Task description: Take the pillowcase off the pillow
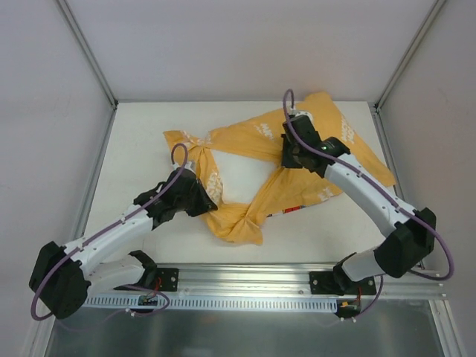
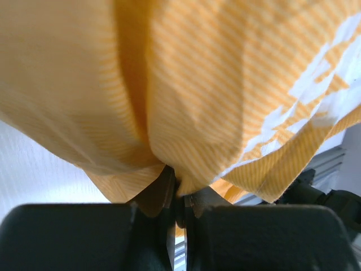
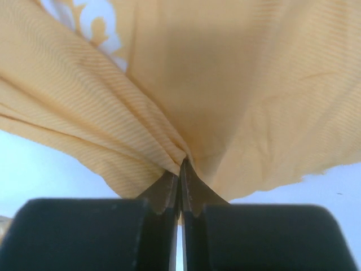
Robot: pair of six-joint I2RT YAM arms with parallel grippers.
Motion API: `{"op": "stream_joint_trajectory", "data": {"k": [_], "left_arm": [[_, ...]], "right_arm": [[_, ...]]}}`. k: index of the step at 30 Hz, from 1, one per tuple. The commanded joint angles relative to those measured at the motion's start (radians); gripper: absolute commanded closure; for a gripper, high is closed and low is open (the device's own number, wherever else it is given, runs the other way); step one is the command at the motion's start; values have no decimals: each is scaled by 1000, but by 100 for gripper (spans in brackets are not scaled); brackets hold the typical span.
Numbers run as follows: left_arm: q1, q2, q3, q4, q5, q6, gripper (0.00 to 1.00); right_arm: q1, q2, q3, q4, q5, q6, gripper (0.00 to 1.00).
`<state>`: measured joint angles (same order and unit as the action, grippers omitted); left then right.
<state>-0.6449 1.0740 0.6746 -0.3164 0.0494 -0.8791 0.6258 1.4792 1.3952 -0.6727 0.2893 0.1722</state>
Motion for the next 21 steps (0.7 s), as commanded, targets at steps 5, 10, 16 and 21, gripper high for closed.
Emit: {"op": "stream_joint_trajectory", "data": {"k": [5,10,16,21], "left_arm": [[70,-204,-93,-122,43,31,100],[68,-214,48,-124,109,101,33],[80,-97,233,-165,-23,197,10],[38,55,371,-165,-43,174,1]], "right_arm": [[-140,-247,-191,171,-64,168,99],[-104,-240,-185,154,-98,167,99],[-64,-223,-206,160,-101,176,99],[-45,-205,-214,174,-119,181,99]]}}
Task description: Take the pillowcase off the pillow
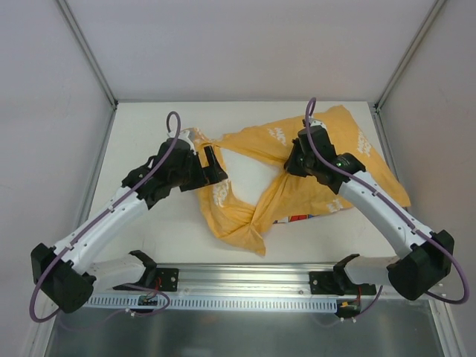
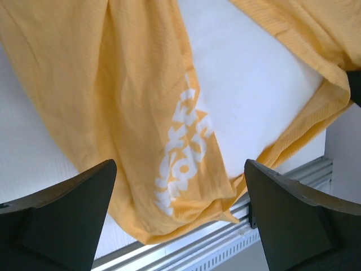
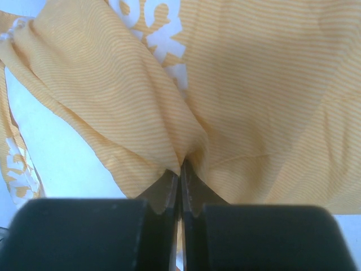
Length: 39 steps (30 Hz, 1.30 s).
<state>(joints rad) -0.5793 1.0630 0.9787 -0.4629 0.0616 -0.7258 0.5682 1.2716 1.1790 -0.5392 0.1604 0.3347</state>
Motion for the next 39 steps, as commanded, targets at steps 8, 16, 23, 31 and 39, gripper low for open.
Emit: {"op": "stream_joint_trajectory", "data": {"k": [8,16,23,31,39], "left_arm": [[-62,265,105,-77,-172,2,7],[-54,59,-142,-83,-204,-17,86],[45,20,-362,-42,-120,-207,100],[45,320,-282,95,-63,-198,100],[29,341,-314,285,53,-172,100]], "right_arm": [[32,21,33,21,34,-3,99],[-106,-44,5,-16,-19,-17,99],[-142,-75,-13,5,-41,-11,99],[-108,-120,-39,-2,-58,-8,98],[205,-147,80,-96,218,-66,30]]}}
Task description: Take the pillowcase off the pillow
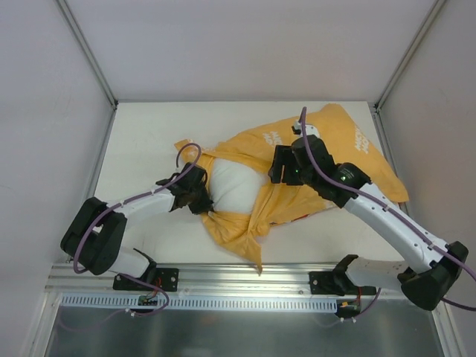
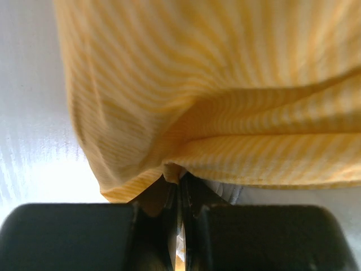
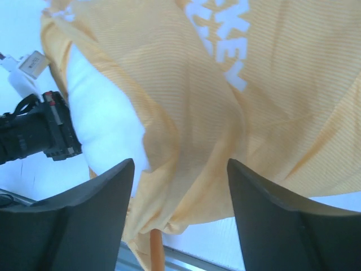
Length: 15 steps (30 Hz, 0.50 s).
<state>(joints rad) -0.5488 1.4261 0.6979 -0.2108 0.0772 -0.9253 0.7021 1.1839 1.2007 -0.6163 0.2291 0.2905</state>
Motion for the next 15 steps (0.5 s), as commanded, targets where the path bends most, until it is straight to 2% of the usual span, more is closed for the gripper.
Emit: {"op": "stream_joint_trajectory", "data": {"k": [1,5,9,15], "left_arm": [[-2,-32,-37,34,36,29,100],[0,-72,-49,45,24,37,100],[0,-69,-54,67,51,34,100],[7,-128,-118,70,68,14,100]], "right_arm": [[118,-61,63,-13,182,-27,27],[256,-20,82,0,225,-59,26],[410,115,109,21,251,-97,25],[487,303,184,52,194,-174,22]]}}
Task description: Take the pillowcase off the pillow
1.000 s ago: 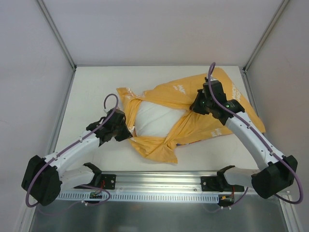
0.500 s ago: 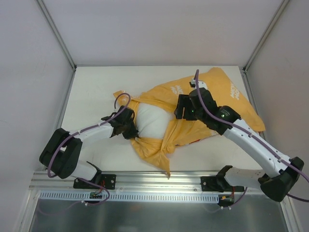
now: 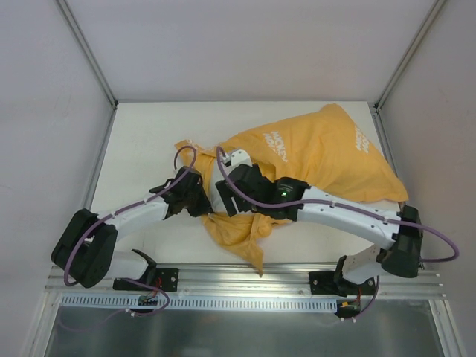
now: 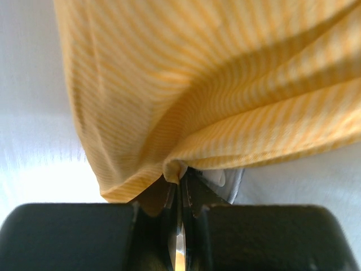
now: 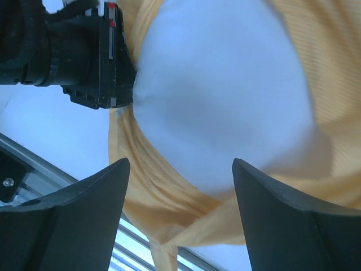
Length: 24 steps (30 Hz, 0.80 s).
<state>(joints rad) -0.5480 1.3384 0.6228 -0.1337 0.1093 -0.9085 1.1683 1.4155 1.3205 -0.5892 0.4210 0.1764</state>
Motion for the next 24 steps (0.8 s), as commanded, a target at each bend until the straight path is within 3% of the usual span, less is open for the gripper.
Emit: {"op": "stream_joint_trajectory", "data": {"k": [1,7,13,15,16,17,18,19,24], "left_arm": [[8,-66,-49,-9,38,-3,100],[16,-146,-87,-9,41,-13,100],[20,-232,-152,-9,47,-35,100],[19,-257,-173,-10,49,-43,100],[20,-265,-179,-9,50,-44,100],[22,-272,-184,-9,53,-44,100],[22,-294,-193,-9,58,-47,100],[25,-307,-196,-9,64,-49,100],[26,-396,-196,-9,90,-55,100]], "right_arm": [[24,101,103,16,-1,-60,21],[30,290,207,-53,82,-2,2],[24,462,261,-167,186,98,5],[7,484,241,-159,174,118,20],[1,488,237,-150,151,129,33],[-7,484,237,-146,135,133,76],[-9,471,229,-138,121,135,95],[-15,455,226,-118,99,130,99],[-71,277,276,-72,52,104,99]]}}
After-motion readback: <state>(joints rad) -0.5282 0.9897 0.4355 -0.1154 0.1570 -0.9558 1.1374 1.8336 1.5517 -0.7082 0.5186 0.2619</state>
